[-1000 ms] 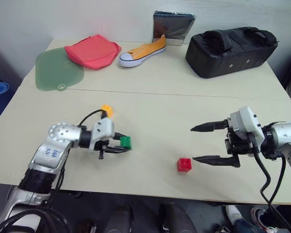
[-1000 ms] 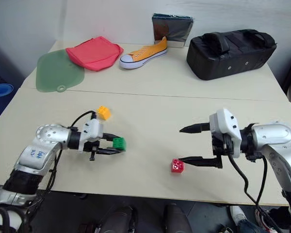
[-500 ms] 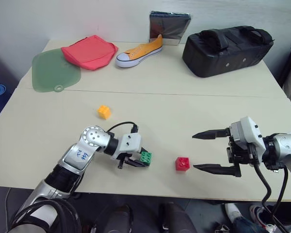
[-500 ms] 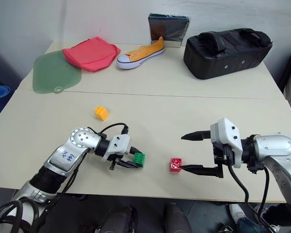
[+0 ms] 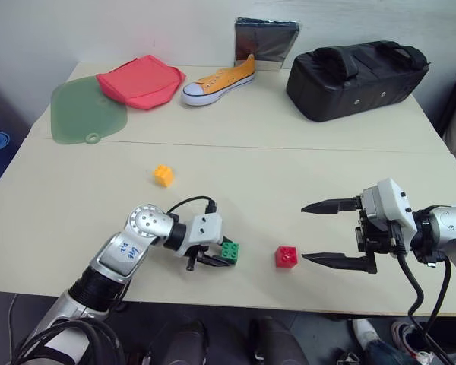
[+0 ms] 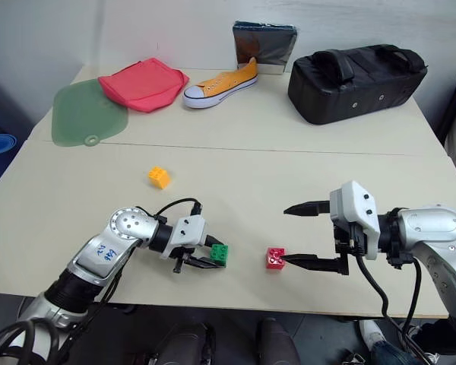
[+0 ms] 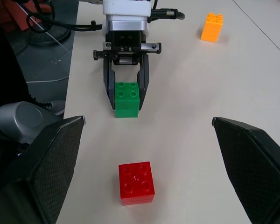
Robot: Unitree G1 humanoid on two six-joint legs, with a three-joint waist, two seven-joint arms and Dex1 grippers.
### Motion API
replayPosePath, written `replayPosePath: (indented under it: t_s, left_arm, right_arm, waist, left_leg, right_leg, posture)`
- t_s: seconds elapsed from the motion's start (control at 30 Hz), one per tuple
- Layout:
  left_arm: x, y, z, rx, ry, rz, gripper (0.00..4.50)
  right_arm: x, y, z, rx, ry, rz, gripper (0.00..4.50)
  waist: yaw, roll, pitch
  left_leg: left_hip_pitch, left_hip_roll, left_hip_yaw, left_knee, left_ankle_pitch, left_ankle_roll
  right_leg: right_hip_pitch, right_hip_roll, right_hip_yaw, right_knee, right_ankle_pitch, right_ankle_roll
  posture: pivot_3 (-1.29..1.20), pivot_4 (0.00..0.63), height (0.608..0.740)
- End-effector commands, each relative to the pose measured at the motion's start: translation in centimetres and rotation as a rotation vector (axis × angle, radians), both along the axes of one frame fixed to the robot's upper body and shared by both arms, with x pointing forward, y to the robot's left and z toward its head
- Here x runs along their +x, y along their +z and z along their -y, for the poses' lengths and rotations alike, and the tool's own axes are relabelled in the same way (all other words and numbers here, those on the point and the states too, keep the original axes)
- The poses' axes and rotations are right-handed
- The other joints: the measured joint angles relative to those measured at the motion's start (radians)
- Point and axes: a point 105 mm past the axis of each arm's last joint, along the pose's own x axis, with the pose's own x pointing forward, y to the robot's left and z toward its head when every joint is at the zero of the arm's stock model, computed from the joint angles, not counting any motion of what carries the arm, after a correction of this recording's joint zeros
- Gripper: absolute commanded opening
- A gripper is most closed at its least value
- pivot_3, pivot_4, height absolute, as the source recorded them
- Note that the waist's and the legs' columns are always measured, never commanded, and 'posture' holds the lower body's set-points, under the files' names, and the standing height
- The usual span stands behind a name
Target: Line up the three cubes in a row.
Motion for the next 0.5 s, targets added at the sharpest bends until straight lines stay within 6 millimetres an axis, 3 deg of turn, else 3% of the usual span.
replayPosePath:
  t_s: [0.03, 0.27, 0.37, 0.5]
  left_arm:
    - [-0.4, 0.5, 0.2, -0.027, -0.006, 0.011, 2.22]
    - [-1.3, 2.2, -0.5, -0.088, -0.025, -0.013, 4.35]
    - [-1.5, 3.6, -1.2, -0.125, -0.034, -0.003, 4.46]
    - [-0.3, 5.2, -3.3, -0.144, 0.037, 0.037, 4.46]
  right_arm:
    - [-0.1, 0.5, -0.2, 0.005, 0.015, 0.02, 4.5]
    - [-0.1, 0.2, -0.3, 0.001, 0.021, 0.017, 4.5]
    - [0.0, 0.1, -0.3, 0.003, 0.02, 0.015, 4.5]
    - [0.3, 0.0, -0.3, 0.007, 0.021, 0.014, 4.5]
  waist:
    - [0.0, 0.0, 0.0]
    - [-0.001, 0.0, 0.0]
    - [-0.001, 0.0, 0.0]
    - [-0.002, 0.0, 0.0]
  left_leg:
    - [0.0, 0.0, 0.0, 0.0, 0.0, 0.0]
    - [0.0, 0.0, 0.0, 0.0, 0.0, 0.0]
    - [0.0, 0.0, 0.0, 0.0, 0.0, 0.0]
    - [0.0, 0.0, 0.0, 0.0, 0.0, 0.0]
  right_leg:
    - [0.0, 0.0, 0.0, 0.0, 0.0, 0.0]
    - [0.0, 0.0, 0.0, 0.0, 0.0, 0.0]
    - [0.0, 0.0, 0.0, 0.0, 0.0, 0.0]
    - [0.0, 0.0, 0.0, 0.0, 0.0, 0.0]
  posture:
    - [0.0, 0.15, 0.74]
    - [0.0, 0.15, 0.74]
    - [0.0, 0.15, 0.74]
    - [0.0, 0.15, 0.74]
